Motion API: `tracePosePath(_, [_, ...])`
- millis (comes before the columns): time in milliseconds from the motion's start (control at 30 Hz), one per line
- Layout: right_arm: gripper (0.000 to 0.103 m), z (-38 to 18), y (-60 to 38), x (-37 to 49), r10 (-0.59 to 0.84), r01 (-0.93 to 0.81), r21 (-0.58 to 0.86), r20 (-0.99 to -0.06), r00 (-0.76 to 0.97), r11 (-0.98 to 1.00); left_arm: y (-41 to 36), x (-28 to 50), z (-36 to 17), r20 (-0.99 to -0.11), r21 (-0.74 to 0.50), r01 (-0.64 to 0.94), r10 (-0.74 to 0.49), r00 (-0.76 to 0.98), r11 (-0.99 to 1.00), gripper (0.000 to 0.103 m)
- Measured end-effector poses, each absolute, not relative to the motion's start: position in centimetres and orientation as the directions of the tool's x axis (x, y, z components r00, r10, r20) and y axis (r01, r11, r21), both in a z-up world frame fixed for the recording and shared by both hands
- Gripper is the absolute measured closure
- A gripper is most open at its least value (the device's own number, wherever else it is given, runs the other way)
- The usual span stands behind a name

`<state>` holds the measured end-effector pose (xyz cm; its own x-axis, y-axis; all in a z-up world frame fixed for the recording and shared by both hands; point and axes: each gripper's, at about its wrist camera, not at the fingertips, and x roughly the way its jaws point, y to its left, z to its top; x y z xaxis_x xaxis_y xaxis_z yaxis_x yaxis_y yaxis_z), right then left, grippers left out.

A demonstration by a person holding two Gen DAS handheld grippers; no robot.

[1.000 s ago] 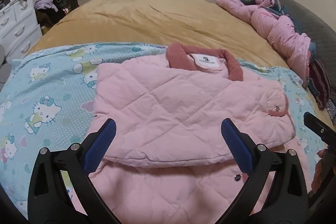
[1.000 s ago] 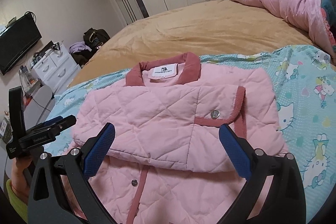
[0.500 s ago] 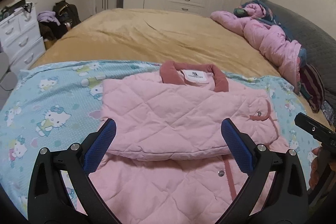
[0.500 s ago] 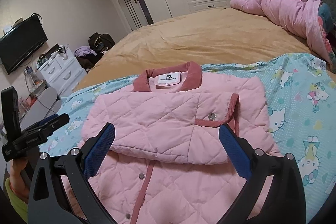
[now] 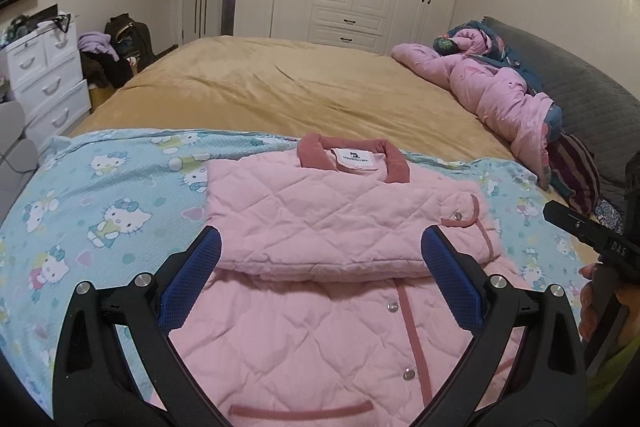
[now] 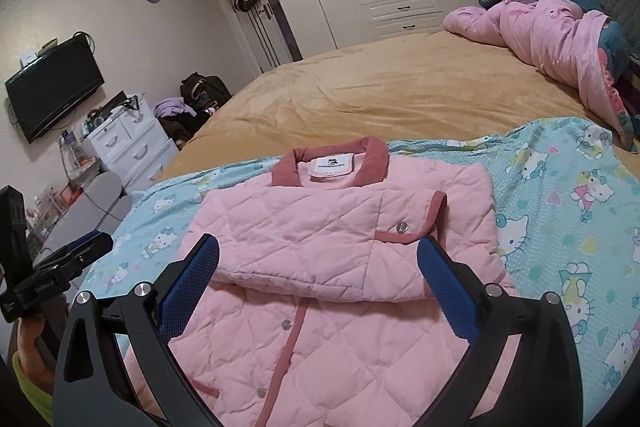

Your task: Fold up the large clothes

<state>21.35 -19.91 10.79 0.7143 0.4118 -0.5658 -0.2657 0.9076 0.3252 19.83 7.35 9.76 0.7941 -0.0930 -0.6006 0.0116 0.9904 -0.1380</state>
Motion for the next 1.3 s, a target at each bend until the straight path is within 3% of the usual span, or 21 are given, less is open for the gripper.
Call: tracePosePath(1300, [0.004,9.4,-25.2,9.6,0.419,-0.275,0.318,-0.625,0.658,0.907,14.6,5.7,6.4,-0.702,-0.164,-0.193,0.023,0.712,0.967,0.009])
